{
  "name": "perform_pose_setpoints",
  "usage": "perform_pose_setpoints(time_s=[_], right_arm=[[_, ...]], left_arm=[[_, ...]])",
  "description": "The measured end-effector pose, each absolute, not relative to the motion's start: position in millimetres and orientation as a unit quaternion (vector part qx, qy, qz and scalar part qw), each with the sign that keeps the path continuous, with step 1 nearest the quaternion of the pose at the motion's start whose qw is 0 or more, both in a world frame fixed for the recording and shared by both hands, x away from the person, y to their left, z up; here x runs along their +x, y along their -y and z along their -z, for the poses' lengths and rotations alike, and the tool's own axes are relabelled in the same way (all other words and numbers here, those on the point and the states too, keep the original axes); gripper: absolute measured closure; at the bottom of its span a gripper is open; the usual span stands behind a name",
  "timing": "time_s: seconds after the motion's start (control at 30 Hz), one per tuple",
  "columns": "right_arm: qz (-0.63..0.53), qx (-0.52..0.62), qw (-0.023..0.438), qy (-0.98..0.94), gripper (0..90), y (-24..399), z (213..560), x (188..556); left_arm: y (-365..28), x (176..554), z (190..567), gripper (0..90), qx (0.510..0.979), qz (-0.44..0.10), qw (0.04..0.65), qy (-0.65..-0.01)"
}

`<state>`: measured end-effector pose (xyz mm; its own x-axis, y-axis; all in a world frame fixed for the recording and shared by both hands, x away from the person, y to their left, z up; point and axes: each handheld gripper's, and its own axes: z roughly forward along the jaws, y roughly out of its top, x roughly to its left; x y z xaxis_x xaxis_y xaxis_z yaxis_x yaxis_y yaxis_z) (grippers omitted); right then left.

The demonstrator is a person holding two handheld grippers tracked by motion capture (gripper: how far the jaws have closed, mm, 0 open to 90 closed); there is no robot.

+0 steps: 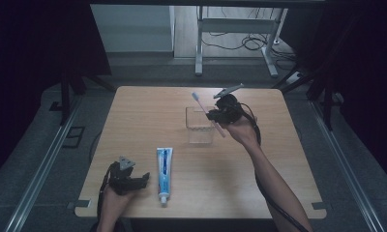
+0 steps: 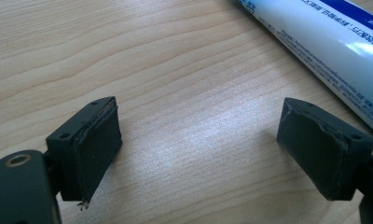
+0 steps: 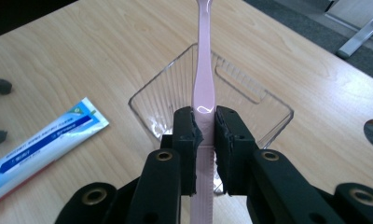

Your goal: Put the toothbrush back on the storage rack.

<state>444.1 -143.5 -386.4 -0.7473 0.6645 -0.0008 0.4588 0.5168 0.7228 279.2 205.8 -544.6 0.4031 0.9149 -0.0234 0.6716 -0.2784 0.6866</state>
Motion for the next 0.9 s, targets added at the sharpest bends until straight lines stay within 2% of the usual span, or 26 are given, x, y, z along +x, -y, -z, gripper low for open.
perform_pose_setpoints(time_s=[0.9], right_arm=[[-0.403,0.337,0.15,-0.838,77.8,125.7,376.1,472.0]], left_arm=[[-206.0,279.3,544.6,13.4,0.776,-0.193,0.315,-0.511]])
